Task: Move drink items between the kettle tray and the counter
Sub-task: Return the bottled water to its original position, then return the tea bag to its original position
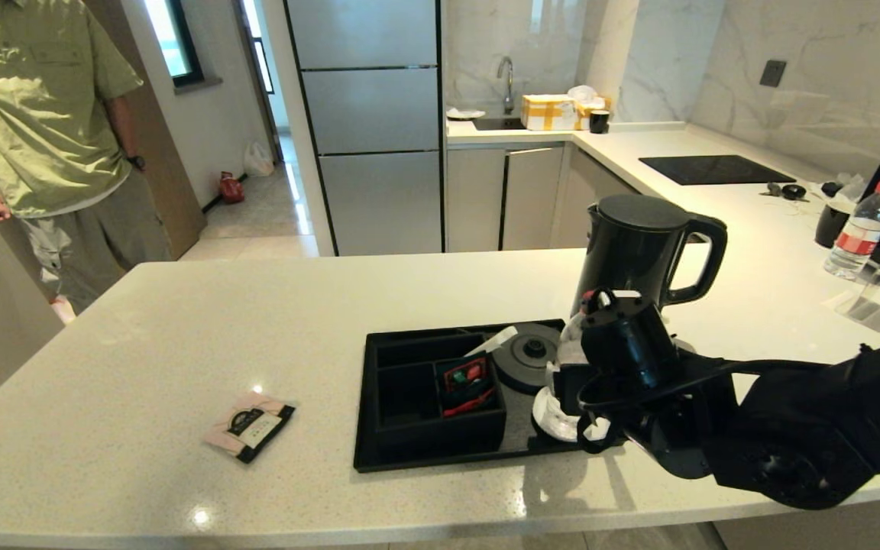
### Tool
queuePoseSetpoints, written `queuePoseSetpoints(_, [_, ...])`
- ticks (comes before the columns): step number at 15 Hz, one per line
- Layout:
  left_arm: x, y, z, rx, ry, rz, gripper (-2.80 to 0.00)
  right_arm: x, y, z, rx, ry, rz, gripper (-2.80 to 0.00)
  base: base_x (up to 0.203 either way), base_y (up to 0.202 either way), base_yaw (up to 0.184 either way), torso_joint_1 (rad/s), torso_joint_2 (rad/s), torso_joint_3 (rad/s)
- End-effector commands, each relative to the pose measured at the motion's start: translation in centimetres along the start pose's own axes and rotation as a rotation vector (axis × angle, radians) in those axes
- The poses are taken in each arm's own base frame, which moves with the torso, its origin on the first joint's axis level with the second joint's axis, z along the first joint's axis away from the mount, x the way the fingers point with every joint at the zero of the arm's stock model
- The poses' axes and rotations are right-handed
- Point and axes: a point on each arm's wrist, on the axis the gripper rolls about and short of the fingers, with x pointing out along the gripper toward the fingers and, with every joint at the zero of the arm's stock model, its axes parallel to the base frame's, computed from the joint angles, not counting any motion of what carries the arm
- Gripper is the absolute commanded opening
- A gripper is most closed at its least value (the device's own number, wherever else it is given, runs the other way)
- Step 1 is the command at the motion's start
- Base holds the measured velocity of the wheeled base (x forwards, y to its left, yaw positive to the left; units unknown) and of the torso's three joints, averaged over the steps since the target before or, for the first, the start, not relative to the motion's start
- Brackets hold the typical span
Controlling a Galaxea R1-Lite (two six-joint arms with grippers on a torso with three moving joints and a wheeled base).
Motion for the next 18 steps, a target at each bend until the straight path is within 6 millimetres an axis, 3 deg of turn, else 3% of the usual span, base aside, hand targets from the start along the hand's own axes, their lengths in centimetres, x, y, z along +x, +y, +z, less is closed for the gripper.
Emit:
queuePoseSetpoints(1, [0.0,0.0,0.0,0.0,0.001,0.0,-2.8,-1.9,-0.7,1.0,0.02,-0.017,0.042,0.0,0.0,0.0,0.0,0.0,0.0,0.0])
queuePoseSetpoints(4, [0.0,0.0,0.0,0.0,0.001,0.0,-2.8,-6.0,-2.4,2.6,0.036,-0.006,0.145,0.0,0.0,0.0,0.0,0.0,0.0,0.0])
queuePoseSetpoints(6, [0.0,0.0,0.0,0.0,0.001,0.0,-2.8,-6.0,-2.5,2.2,0.027,0.026,0.15,0.0,0.0,0.0,0.0,0.0,0.0,0.0])
queuePoseSetpoints(8, [0.0,0.0,0.0,0.0,0.001,0.0,-2.8,-7.7,-3.4,3.1,0.051,-0.005,0.166,0.0,0.0,0.0,0.0,0.0,0.0,0.0])
queuePoseSetpoints(11, [0.0,0.0,0.0,0.0,0.001,0.0,-2.8,-12.5,-8.0,5.3,0.151,-0.093,0.142,0.0,0.0,0.0,0.0,0.0,0.0,0.0])
queuePoseSetpoints(12, [0.0,0.0,0.0,0.0,0.001,0.0,-2.8,-14.1,-10.4,6.1,0.198,-0.121,0.092,-2.8,0.0,0.0,0.0,0.0,0.0,0.0])
queuePoseSetpoints(14, [0.0,0.0,0.0,0.0,0.001,0.0,-2.8,-17.0,-14.3,6.1,0.276,-0.135,-0.019,-2.8,0.0,0.0,0.0,0.0,0.0,0.0])
queuePoseSetpoints(18, [0.0,0.0,0.0,0.0,0.001,0.0,-2.8,-19.9,-18.9,4.4,0.527,-0.093,-0.371,-2.8,0.0,0.0,0.0,0.0,0.0,0.0])
